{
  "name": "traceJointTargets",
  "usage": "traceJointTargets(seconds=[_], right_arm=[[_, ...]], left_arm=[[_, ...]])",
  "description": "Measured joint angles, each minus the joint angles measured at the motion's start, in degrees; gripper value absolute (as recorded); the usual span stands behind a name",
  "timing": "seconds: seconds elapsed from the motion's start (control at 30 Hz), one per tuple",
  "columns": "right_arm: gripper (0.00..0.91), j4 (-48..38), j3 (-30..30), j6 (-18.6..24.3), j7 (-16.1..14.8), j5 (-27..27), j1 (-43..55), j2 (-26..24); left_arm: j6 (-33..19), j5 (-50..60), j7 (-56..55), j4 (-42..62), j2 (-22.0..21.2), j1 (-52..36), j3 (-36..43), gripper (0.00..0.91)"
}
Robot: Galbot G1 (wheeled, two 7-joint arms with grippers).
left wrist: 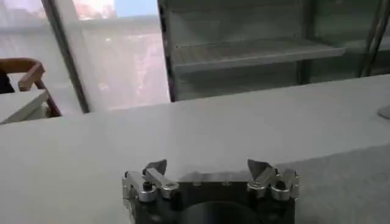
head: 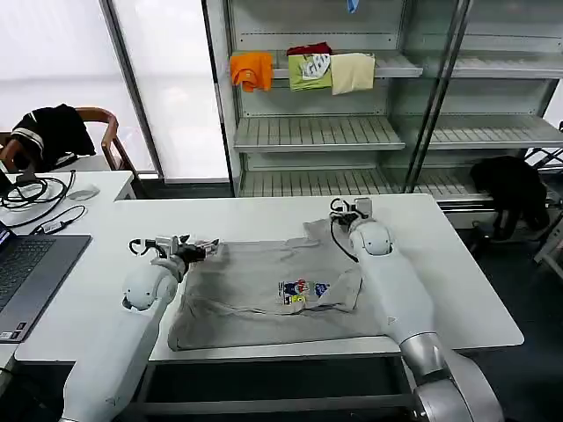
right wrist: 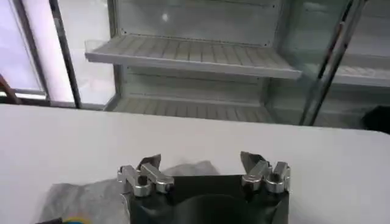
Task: Fold and organize the clothes.
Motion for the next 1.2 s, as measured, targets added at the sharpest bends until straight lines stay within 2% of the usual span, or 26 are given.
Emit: traceJointTargets(seconds=[0.47, 0.5, 0.53, 0.6, 0.63, 0.67, 0.7, 0.73, 0.83, 0.87, 0.9, 0.97, 1.0, 1.03, 1.2], right_arm=[[0.907, -1.43, 0.13, 0.05, -0.08, 0.12, -0.05, 0.33], [0.907, -1.45, 0.11, 0.01, -0.04, 0.20, -0.12, 0.33], [0.907, -1.46, 0.05, -0.04, 0.01, 0.26, -0.23, 0.32], [0.907, -1.40, 0.01, -0.12, 0.06, 0.35, -0.46, 0.29], [0.897, -1.27, 0.03, -0.25, 0.10, 0.42, -0.60, 0.29], [0.766, -1.16, 0.05, -0.39, 0.18, 0.53, -0.72, 0.30], [0.756, -1.07, 0.09, -0.51, 0.24, 0.65, -0.82, 0.33], [0.725, -0.96, 0.14, -0.70, 0.36, 0.77, -0.95, 0.39], [0.655, -0.59, 0.18, -1.19, 0.57, 0.96, -1.31, 0.36], [0.544, -0.41, 0.21, -1.36, 0.68, 1.02, -1.49, 0.36], [0.393, -0.23, 0.27, -1.49, 0.82, 1.12, -1.65, 0.38], [0.242, 0.07, 0.37, -1.64, 1.11, 1.34, -1.94, 0.41], [0.091, 0.15, 0.44, -1.66, 1.22, 1.40, -2.08, 0.44], [0.000, 0.23, 0.46, -1.67, 1.33, 1.46, -2.22, 0.48], [0.000, 0.91, 0.52, -1.98, 1.52, 1.84, -2.88, 0.28]], left_arm=[[-0.05, -0.13, 0.26, 2.23, -0.16, -0.67, 0.23, 0.907], [-0.05, -0.17, 0.28, 2.29, -0.20, -0.64, 0.27, 0.877], [-0.05, -0.16, 0.26, 2.35, -0.27, -0.59, 0.32, 0.725], [-0.05, -0.16, 0.26, 2.39, -0.43, -0.40, 0.45, 0.574], [-0.06, -0.17, 0.24, 2.38, -0.50, -0.30, 0.54, 0.373], [-0.09, -0.18, 0.24, 2.37, -0.55, -0.23, 0.60, 0.091], [-0.14, -0.20, 0.21, 2.33, -0.60, -0.15, 0.67, 0.091], [-0.16, -0.20, 0.20, 2.29, -0.61, -0.09, 0.74, 0.050], [-0.20, -0.21, 0.24, 2.17, -0.61, 0.09, 0.91, 0.040], [-0.22, -0.21, 0.24, 2.17, -0.60, 0.12, 0.93, 0.030], [-0.22, -0.21, 0.24, 2.17, -0.60, 0.16, 0.98, 0.020], [-0.24, -0.21, 0.28, 2.15, -0.60, 0.31, 1.04, 0.020], [-0.24, -0.21, 0.34, 2.12, -0.61, 0.42, 1.06, 0.020], [-0.25, -0.21, 0.42, 2.07, -0.60, 0.53, 1.08, 0.020], [-0.27, -0.19, 0.54, 2.01, -0.82, 0.88, 1.10, 0.020]])
